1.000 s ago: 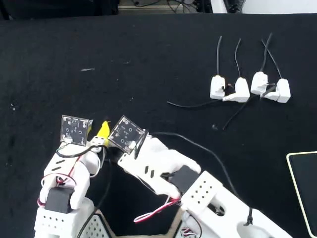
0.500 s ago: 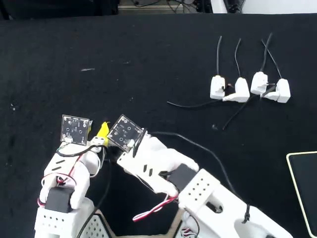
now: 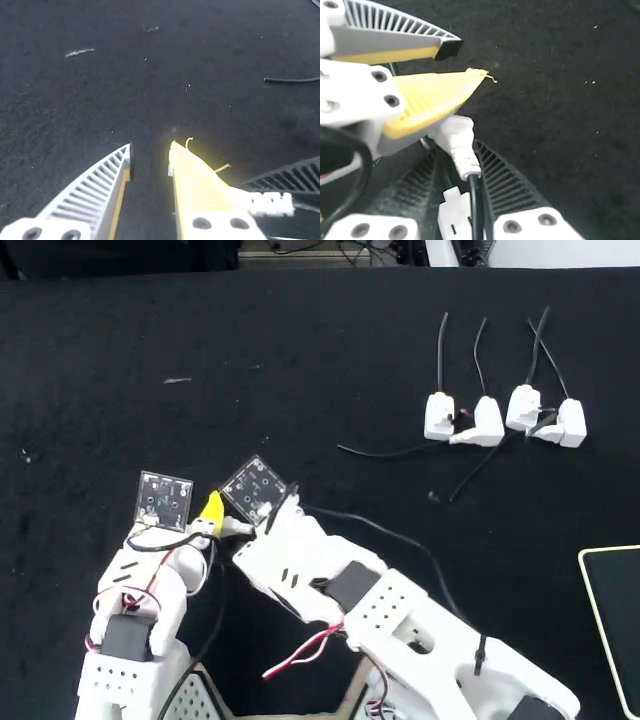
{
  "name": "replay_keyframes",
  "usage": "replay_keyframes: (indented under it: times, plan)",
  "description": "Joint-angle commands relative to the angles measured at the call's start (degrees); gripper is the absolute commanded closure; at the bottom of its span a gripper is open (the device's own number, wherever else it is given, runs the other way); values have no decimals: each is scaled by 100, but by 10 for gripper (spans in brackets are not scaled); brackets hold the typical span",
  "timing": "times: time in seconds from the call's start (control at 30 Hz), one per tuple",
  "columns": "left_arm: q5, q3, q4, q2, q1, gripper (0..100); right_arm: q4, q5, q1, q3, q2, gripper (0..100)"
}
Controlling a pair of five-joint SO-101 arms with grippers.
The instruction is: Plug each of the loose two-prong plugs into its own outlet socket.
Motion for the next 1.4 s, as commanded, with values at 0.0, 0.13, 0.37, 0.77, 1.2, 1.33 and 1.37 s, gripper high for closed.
replay_keyframes:
  times: [0.0,0.13,0.37,0.77,1.2,1.33,1.37]
  plan:
    - [-70,40,-44,44,-13,869,-220,-62,-62,-505,-31,988]
    - [-70,66,-88,44,-13,867,-220,-26,-62,-514,-31,987]
    - [18,-136,-62,35,-409,870,369,1248,360,-541,22,988]
    - [686,-347,-62,35,-989,870,484,2013,1090,-1147,1851,987]
    - [686,-382,-53,35,-1042,870,1688,3446,800,-2545,2651,773]
    - [853,-699,202,26,-1534,870,1574,3182,448,-2571,2677,773]
    - [1029,-822,334,26,-1666,870,1424,2945,413,-2571,2721,773]
